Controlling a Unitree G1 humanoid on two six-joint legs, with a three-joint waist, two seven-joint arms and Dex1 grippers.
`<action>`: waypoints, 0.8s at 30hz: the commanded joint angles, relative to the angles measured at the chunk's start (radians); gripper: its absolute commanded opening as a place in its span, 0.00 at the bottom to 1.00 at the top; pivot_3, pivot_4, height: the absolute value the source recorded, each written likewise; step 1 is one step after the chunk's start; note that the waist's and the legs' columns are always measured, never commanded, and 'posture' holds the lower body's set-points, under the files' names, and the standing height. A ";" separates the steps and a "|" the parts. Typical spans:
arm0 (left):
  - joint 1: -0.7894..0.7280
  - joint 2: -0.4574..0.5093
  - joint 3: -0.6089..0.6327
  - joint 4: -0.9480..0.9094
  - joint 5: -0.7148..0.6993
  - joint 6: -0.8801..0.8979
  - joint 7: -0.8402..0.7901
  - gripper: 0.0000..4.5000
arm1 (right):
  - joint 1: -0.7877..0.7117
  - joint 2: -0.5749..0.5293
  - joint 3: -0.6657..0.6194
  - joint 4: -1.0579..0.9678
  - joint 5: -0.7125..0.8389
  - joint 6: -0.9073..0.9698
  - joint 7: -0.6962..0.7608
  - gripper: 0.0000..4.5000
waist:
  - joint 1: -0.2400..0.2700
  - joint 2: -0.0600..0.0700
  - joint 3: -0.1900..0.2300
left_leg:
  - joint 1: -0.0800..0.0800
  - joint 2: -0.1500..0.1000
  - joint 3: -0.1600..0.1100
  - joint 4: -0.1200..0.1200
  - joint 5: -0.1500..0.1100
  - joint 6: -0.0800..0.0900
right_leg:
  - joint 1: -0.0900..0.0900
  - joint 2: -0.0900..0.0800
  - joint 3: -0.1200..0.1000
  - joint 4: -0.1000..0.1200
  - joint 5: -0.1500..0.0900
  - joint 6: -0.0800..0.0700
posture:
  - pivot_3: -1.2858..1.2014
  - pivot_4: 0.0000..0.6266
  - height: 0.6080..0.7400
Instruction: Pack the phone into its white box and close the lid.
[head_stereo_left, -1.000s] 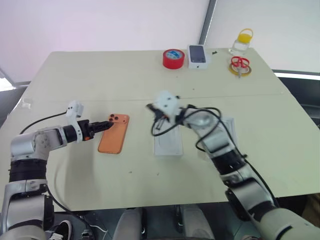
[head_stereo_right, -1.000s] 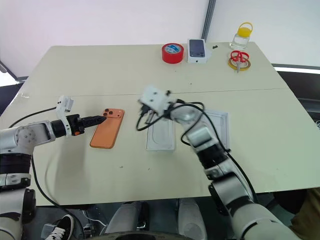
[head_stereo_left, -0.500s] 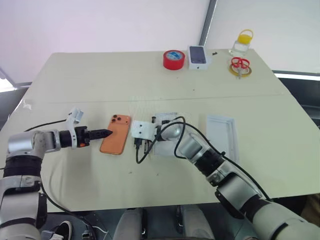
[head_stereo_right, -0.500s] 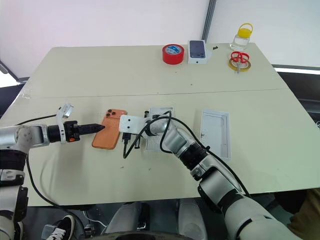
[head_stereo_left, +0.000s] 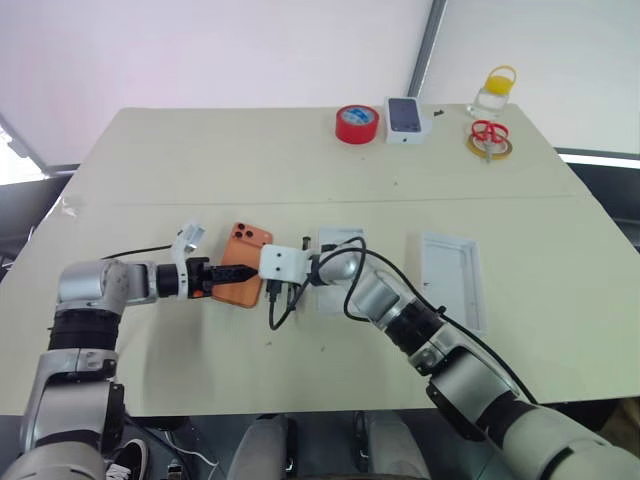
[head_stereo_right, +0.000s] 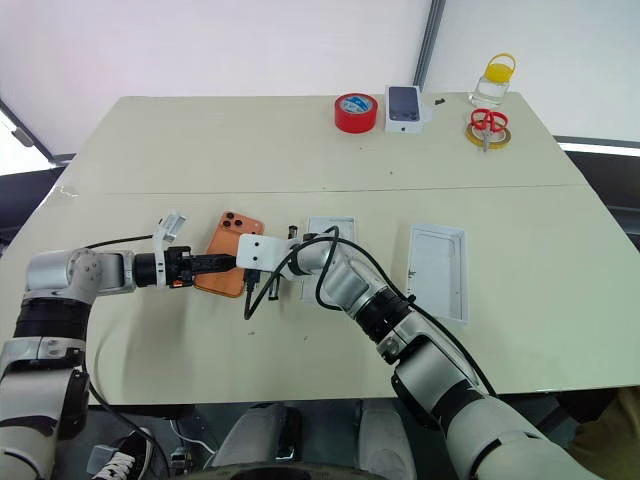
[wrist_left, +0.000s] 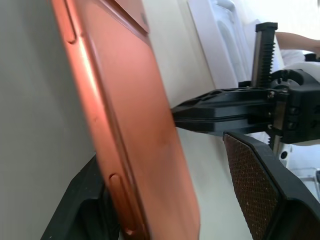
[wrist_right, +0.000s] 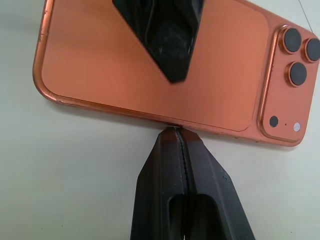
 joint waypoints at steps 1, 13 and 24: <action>0.017 -0.024 -0.028 0.071 0.011 0.042 0.021 0.68 | 0.010 -0.001 0.001 -0.017 -0.009 -0.005 0.000 0.00 | 0.000 0.000 0.000 | 0.000 0.000 0.000 0.000 0.000 0.000 | 0.000 0.000 0.000 0.000 0.000 0.000 | 0.52 0.24 1.00; 0.022 -0.014 0.007 0.123 -0.017 0.080 0.005 0.28 | 0.009 -0.004 -0.007 -0.008 -0.013 -0.017 -0.008 0.00 | -0.007 0.000 0.000 | -0.001 0.000 0.000 -0.001 0.000 0.000 | -0.002 0.000 0.000 0.000 0.000 0.001 | 0.52 0.24 1.00; 0.062 -0.057 0.146 0.106 -0.099 0.106 0.044 0.00 | 0.026 -0.012 -0.062 -0.048 0.027 -0.043 -0.029 0.00 | -0.008 0.000 0.000 | -0.001 0.001 0.000 -0.002 0.000 0.000 | -0.003 0.000 0.000 0.000 0.000 0.000 | 0.52 0.24 1.00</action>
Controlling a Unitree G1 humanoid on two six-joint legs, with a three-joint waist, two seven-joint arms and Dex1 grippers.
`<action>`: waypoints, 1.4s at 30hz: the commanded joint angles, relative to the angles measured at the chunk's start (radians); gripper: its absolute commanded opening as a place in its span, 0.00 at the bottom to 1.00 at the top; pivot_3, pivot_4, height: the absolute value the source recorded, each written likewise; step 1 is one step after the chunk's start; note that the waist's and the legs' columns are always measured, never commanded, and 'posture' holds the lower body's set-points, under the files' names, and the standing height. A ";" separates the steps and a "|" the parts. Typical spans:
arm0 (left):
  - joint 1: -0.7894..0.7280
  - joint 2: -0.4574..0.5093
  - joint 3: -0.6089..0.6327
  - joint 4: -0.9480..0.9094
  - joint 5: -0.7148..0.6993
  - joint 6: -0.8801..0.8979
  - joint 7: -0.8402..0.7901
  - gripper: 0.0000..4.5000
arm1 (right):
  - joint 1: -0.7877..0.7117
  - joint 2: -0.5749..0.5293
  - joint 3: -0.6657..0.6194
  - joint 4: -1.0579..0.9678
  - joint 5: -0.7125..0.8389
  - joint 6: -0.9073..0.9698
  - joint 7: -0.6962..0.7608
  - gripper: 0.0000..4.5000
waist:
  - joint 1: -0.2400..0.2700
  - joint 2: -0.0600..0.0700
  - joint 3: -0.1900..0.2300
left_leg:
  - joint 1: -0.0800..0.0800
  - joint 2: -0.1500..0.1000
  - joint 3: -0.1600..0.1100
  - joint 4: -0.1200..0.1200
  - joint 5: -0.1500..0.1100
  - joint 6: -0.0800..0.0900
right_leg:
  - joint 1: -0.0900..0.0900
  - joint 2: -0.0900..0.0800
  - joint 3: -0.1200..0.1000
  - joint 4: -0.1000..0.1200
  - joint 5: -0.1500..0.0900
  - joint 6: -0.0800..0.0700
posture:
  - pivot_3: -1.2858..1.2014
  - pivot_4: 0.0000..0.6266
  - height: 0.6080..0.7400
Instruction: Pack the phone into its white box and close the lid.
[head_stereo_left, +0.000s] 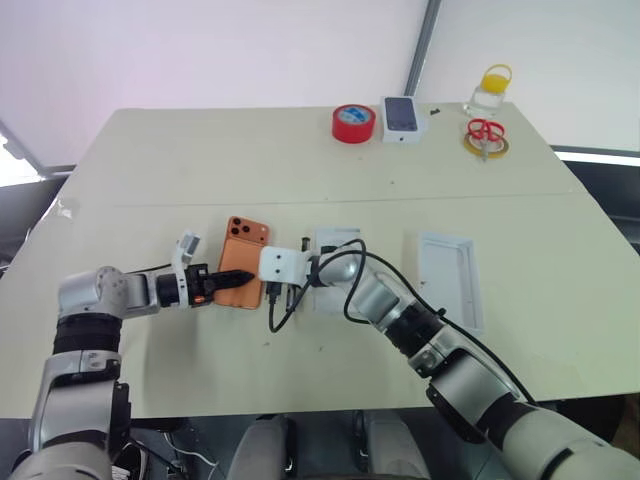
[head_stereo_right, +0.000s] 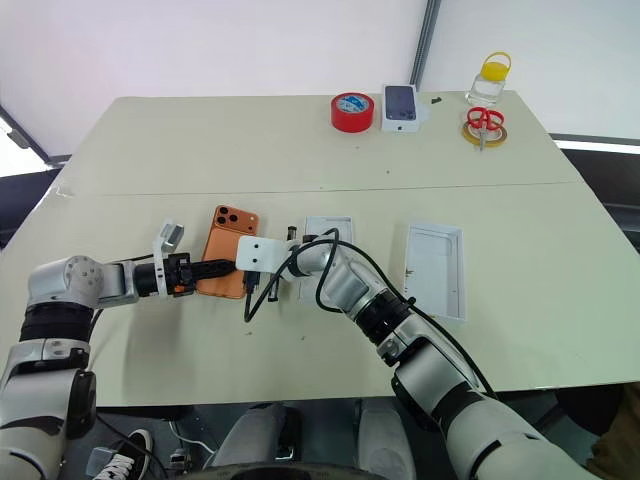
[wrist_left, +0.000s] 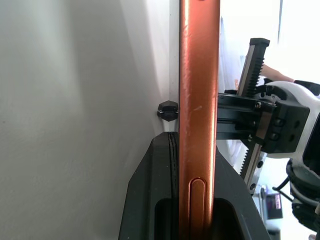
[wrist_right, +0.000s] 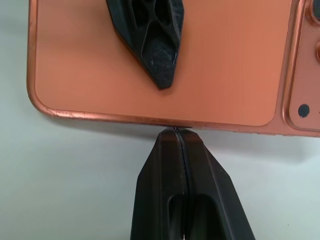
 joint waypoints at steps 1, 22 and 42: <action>0.042 -0.034 0.061 0.012 -0.032 0.006 0.035 0.00 | 0.015 -0.001 -0.084 -0.064 0.065 -0.010 -0.012 0.00 | 0.001 0.000 0.000 | 0.000 0.000 0.000 0.000 0.000 0.000 | -0.001 0.000 0.000 0.000 0.000 0.000 | 0.52 0.24 1.00; 0.087 -0.188 0.207 -0.262 -0.186 -0.003 0.228 0.00 | 0.438 -0.525 -0.341 -0.518 0.399 -0.248 0.412 0.65 | 0.005 -0.006 0.006 | -0.014 0.001 0.000 0.001 0.000 -0.001 | -0.011 0.000 -0.002 -0.003 0.002 0.003 | 0.52 0.24 1.00; 0.072 -0.192 0.175 -0.259 -0.194 -0.007 0.250 0.00 | 0.467 -0.518 -0.303 -0.482 0.374 -0.286 0.341 0.27 | 0.009 -0.010 0.009 | -0.015 0.001 0.000 0.003 0.001 -0.001 | -0.011 0.000 -0.001 -0.003 0.000 0.000 | 0.52 0.24 1.00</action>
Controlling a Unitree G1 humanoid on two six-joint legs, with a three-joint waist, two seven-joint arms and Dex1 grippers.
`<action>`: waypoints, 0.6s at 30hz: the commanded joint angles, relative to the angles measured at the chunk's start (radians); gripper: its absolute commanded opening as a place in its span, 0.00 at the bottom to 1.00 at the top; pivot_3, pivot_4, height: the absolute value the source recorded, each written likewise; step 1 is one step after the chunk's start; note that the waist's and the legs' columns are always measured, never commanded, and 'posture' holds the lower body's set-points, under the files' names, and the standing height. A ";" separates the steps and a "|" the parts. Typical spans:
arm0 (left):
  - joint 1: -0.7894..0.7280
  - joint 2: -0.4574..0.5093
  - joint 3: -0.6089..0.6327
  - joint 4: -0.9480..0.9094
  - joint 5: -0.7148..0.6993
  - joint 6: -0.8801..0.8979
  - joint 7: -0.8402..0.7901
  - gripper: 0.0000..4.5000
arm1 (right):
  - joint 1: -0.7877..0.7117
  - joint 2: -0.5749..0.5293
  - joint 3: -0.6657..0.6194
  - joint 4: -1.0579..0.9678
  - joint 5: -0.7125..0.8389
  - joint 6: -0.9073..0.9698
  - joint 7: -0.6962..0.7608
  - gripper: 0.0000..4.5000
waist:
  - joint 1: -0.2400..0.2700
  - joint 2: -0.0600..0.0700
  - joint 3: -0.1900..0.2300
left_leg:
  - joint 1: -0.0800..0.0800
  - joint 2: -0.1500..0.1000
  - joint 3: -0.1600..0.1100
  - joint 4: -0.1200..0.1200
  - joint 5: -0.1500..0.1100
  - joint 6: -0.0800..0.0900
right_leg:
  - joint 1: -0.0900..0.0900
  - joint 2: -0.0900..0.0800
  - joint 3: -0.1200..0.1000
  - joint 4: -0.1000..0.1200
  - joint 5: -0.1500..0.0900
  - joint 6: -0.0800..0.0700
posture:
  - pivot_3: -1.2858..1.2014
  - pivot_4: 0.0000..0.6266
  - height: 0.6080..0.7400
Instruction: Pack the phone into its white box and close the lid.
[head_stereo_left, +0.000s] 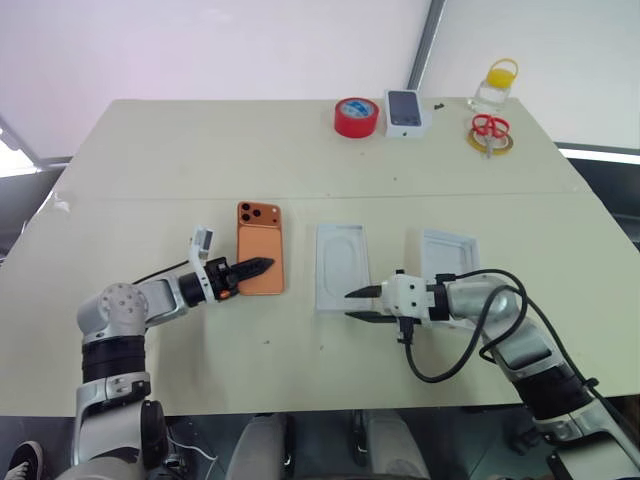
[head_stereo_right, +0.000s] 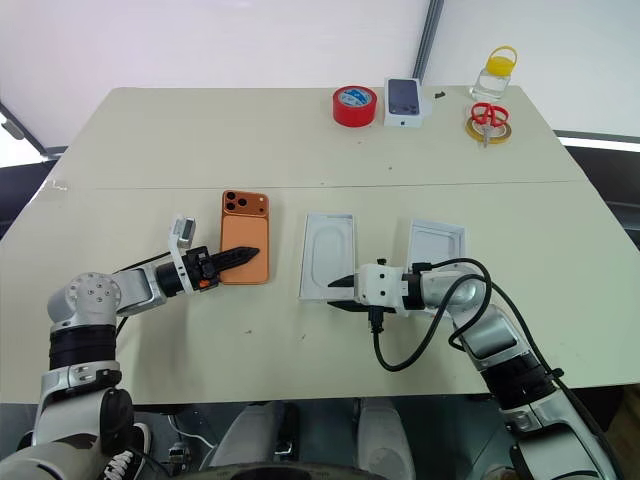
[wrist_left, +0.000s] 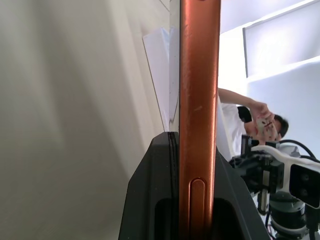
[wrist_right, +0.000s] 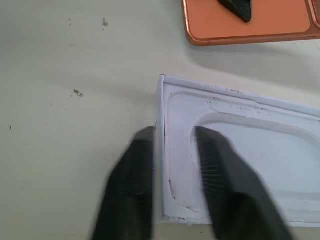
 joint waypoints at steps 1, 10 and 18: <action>-0.012 0.006 0.002 -0.025 -0.030 -0.004 -0.007 0.00 | 0.002 -0.006 0.003 -0.003 -0.004 -0.009 0.000 0.27 | 0.000 0.000 0.000 | 0.000 0.000 0.000 0.000 0.000 0.000 | 0.000 0.000 0.000 0.000 0.000 0.000 | 0.52 0.24 1.00; -0.011 -0.004 0.000 -0.033 -0.036 0.004 0.005 0.00 | -0.002 -0.003 0.018 0.019 -0.026 -0.016 -0.002 0.27 | 0.000 0.000 0.000 | 0.000 0.000 0.000 0.000 0.000 0.000 | 0.000 0.000 0.000 0.000 0.000 0.000 | 0.52 0.24 1.00; -0.034 -0.021 0.028 -0.041 -0.066 0.036 0.041 0.00 | 0.000 0.007 0.023 0.021 -0.027 0.001 -0.015 0.01 | 0.000 0.000 0.000 | 0.000 0.000 0.000 0.000 0.000 0.000 | 0.000 0.000 0.000 0.000 0.000 0.000 | 0.52 0.24 1.00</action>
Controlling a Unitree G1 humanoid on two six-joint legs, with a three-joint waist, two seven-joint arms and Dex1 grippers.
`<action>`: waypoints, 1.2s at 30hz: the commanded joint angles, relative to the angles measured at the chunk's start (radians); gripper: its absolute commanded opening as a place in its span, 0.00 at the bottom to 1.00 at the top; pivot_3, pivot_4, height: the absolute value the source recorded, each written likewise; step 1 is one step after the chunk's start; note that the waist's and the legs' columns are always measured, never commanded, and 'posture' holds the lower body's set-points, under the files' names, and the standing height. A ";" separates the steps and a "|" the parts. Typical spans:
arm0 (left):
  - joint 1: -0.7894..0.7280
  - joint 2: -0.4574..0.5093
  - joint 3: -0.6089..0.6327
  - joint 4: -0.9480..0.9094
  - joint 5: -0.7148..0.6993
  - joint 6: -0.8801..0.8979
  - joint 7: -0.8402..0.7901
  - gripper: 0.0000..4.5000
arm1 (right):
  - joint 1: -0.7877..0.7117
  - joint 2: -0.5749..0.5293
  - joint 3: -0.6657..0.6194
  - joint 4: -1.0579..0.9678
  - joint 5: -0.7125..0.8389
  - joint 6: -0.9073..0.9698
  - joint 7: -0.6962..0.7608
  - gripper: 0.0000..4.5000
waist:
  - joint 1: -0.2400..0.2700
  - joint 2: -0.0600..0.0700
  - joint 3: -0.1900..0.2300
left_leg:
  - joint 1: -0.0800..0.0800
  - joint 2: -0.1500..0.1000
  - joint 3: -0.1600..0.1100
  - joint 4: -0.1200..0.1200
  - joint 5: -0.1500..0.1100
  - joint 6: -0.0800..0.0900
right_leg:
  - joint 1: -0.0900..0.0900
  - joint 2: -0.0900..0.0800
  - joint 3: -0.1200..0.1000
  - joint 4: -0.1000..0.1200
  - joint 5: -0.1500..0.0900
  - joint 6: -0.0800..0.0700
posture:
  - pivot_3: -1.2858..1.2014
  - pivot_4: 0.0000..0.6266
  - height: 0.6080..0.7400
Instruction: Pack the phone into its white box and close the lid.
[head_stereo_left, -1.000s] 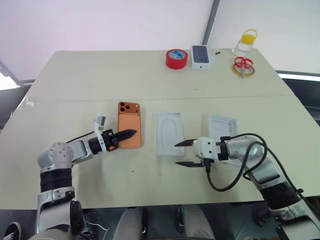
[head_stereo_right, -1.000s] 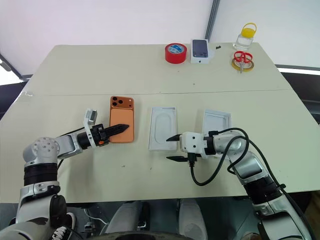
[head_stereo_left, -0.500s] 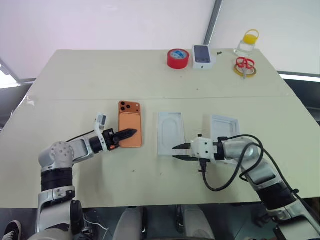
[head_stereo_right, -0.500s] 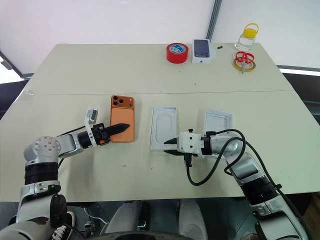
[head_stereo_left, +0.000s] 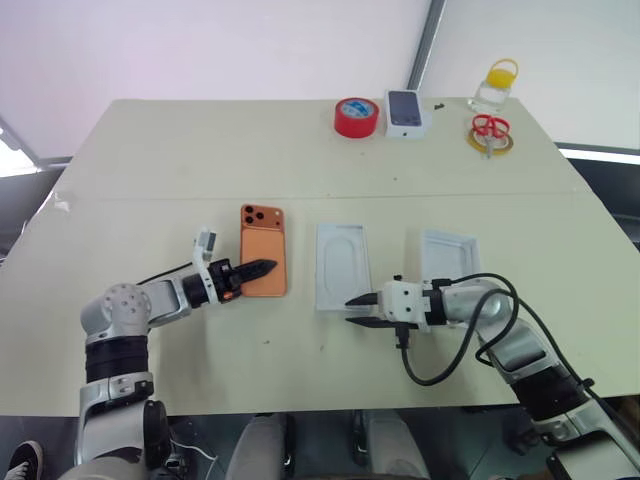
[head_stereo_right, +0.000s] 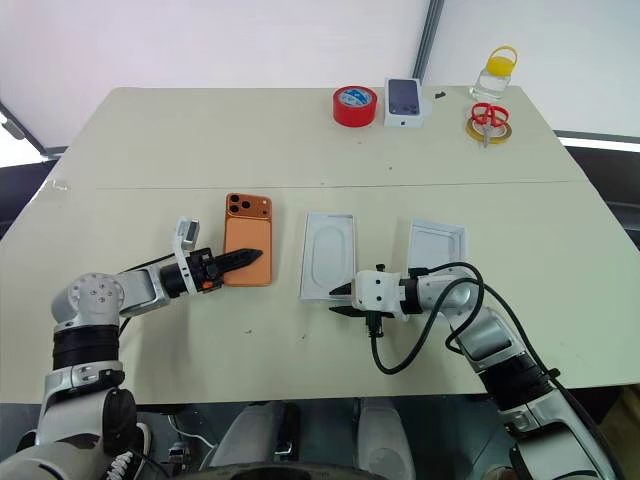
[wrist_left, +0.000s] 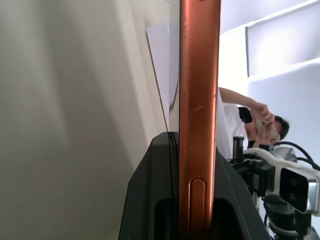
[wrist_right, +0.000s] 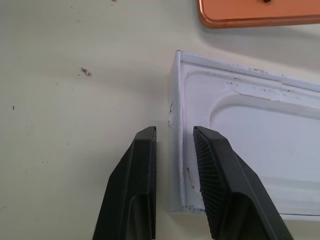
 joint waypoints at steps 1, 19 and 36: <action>-0.032 -0.008 0.030 -0.045 -0.058 0.013 0.009 0.00 | -0.006 0.010 -0.004 -0.014 0.001 0.006 -0.015 0.01 | 0.000 0.000 0.000 | 0.000 0.000 0.000 0.000 0.000 0.000 | 0.000 0.000 0.000 0.000 0.000 0.000 | 0.52 0.24 1.00; -0.154 -0.146 0.075 -0.062 -0.155 0.039 0.191 0.00 | -0.117 0.193 0.105 -0.016 -0.161 0.160 -0.187 0.07 | -0.002 -0.001 0.000 | 0.000 -0.001 0.000 0.000 0.004 -0.007 | 0.000 0.000 0.000 0.001 0.002 0.003 | 0.52 0.24 1.00; -0.123 -0.113 0.001 0.005 -0.126 0.038 0.168 0.00 | -0.078 0.015 -0.100 -0.051 0.004 0.192 -0.118 0.64 | 0.000 -0.001 0.000 | 0.000 -0.001 -0.001 0.001 0.001 -0.001 | 0.001 0.001 0.000 0.001 0.002 0.003 | 0.52 0.24 1.00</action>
